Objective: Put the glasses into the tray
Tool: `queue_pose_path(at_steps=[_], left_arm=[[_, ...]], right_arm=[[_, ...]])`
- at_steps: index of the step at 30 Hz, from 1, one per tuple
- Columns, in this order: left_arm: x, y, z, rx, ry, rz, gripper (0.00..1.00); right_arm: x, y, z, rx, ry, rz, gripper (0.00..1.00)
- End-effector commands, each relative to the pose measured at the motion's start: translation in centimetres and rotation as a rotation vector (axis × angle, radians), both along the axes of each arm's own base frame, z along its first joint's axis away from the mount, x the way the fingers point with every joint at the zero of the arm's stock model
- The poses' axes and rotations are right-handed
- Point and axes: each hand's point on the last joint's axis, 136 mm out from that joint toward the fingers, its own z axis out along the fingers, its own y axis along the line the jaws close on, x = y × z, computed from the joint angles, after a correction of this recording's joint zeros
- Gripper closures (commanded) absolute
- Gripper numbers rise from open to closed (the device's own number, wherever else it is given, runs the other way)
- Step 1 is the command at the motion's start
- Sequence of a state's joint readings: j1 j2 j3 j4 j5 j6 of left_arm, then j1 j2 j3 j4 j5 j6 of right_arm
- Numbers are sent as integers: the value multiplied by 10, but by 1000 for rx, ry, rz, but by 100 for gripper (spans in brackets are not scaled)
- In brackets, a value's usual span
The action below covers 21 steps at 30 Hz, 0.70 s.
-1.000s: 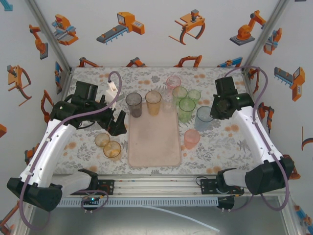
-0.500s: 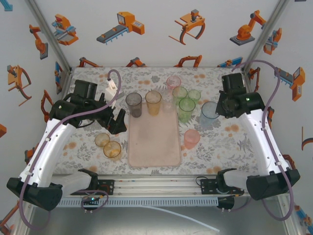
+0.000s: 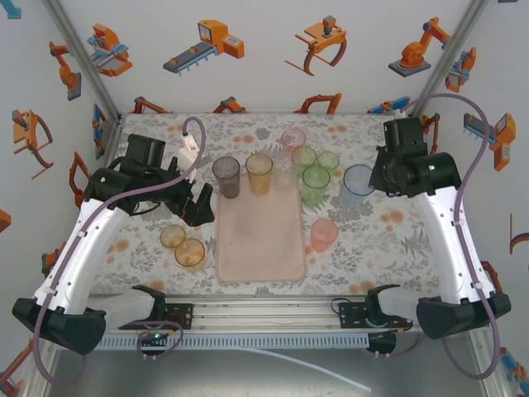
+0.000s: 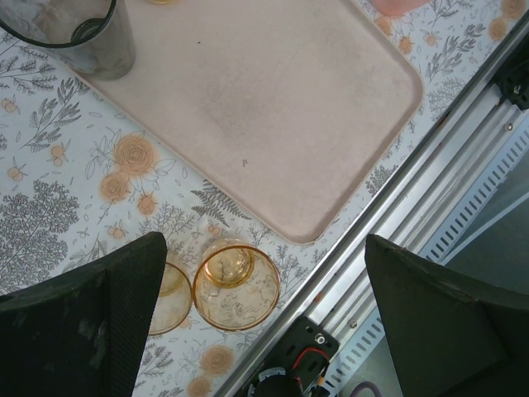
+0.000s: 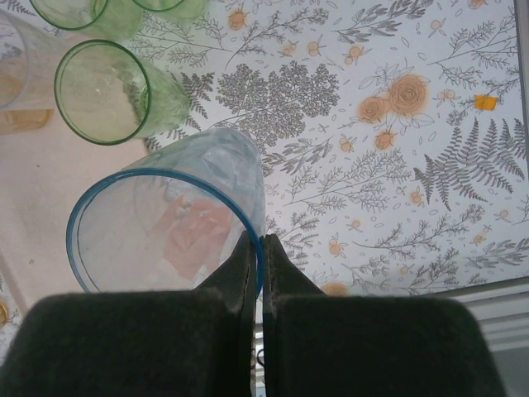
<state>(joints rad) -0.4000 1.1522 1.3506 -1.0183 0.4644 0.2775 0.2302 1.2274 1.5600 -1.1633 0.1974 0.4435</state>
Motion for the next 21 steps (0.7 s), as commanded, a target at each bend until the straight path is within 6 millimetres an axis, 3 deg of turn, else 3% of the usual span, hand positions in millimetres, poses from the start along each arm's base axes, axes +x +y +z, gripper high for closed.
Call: queue_pose_path(at_steps=[1,9,15,21], left_arm=[[0,-4,9,-16,-17,-12,3],[2,-2,9,-11,-21,-6,3],[3,0,9,-4,-25,9,3],[11,13,3,17,-36,87,3]], right_arm=[[0,2,15,17,-27,16,100],[4,22,29,-4,-36,70,100],[8,58,49,15,-70,146,100],[11,102,56,37,-90,226,100]])
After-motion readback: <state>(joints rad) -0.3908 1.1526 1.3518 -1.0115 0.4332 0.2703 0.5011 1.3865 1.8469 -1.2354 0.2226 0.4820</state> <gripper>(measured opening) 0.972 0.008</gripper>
